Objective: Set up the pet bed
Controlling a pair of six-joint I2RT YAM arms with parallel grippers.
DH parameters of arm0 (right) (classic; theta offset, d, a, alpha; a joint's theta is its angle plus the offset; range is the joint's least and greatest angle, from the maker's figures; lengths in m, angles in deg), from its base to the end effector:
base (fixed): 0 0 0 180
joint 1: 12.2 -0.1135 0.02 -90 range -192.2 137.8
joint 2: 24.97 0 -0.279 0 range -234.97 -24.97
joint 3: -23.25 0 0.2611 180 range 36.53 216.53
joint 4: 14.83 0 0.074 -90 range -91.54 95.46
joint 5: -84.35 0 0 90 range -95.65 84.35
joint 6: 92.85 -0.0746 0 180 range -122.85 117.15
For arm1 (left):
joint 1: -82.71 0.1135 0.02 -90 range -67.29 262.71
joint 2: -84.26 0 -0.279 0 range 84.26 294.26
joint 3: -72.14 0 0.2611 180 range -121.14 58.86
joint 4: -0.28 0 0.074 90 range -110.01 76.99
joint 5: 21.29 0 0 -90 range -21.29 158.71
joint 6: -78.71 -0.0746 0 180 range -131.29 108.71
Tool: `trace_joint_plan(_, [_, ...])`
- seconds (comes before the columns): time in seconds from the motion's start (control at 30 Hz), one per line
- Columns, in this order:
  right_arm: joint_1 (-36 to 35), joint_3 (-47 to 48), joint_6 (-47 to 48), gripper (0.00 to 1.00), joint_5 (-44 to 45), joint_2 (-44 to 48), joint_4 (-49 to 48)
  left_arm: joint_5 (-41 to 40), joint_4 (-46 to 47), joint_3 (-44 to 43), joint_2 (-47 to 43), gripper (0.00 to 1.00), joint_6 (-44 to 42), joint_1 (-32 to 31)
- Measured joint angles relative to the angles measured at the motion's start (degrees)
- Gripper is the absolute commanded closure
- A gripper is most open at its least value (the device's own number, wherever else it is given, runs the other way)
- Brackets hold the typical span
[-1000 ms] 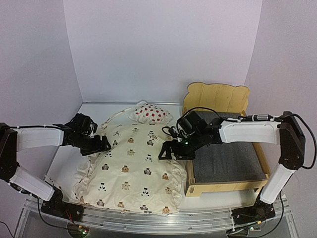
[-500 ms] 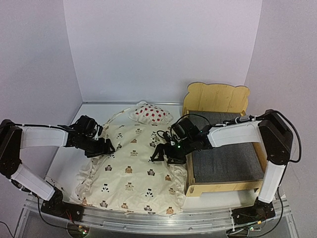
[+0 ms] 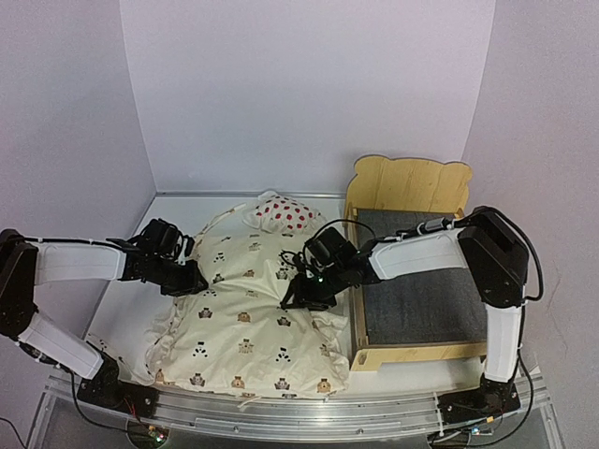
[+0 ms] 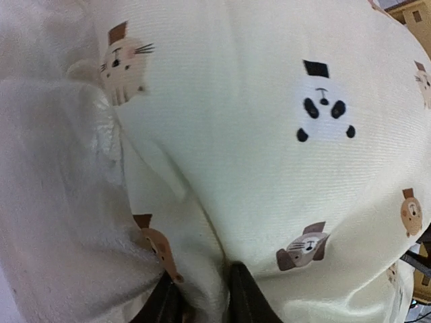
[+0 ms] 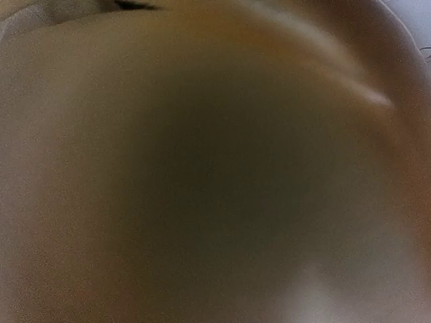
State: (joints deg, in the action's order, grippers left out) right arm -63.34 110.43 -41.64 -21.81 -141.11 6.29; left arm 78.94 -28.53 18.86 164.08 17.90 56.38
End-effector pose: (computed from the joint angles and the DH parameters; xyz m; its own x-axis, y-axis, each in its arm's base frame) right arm 0.2755 0.3750 0.1258 -0.9138 -0.1751 -0.3665 -0.3689 0.7354 0.5684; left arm 0.2523 -0.1397 0.1502 -0.9007 -0.0898 -0.4251 0.1005 0.9089 -0.4048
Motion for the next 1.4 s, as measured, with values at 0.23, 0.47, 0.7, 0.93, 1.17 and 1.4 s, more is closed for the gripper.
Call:
trace_joint_plan(0.23, [-0.07,5.06,2.33,0.94,-0.46,-0.31,3.93,2.74,2.4,0.97,-1.32,1.0,-0.63,-0.14])
trace_joint_plan(0.47, [-0.07,14.84,7.81,1.0,2.68,2.2,16.32,3.2,-2.03,-5.91,-5.17,1.0,-0.57,-1.73])
trace_joint_plan(0.7, [-0.05,21.74,14.24,1.0,11.83,13.8,26.56,4.34,-1.64,-17.87,-7.14,1.0,-0.15,-4.43])
trace_joint_plan(0.93, [-0.07,24.63,20.62,1.0,20.3,22.77,31.25,5.53,-0.45,-23.73,-6.99,1.0,0.26,-7.43])
trace_joint_plan(1.17, [-0.07,25.27,26.09,1.0,28.09,27.84,36.39,6.31,3.02,-27.69,-3.25,1.0,0.79,-11.8])
trace_joint_plan(1.4, [-0.07,33.23,31.29,1.0,34.03,32.84,44.33,3.49,3.61,-39.02,5.83,1.0,-1.41,-22.34])
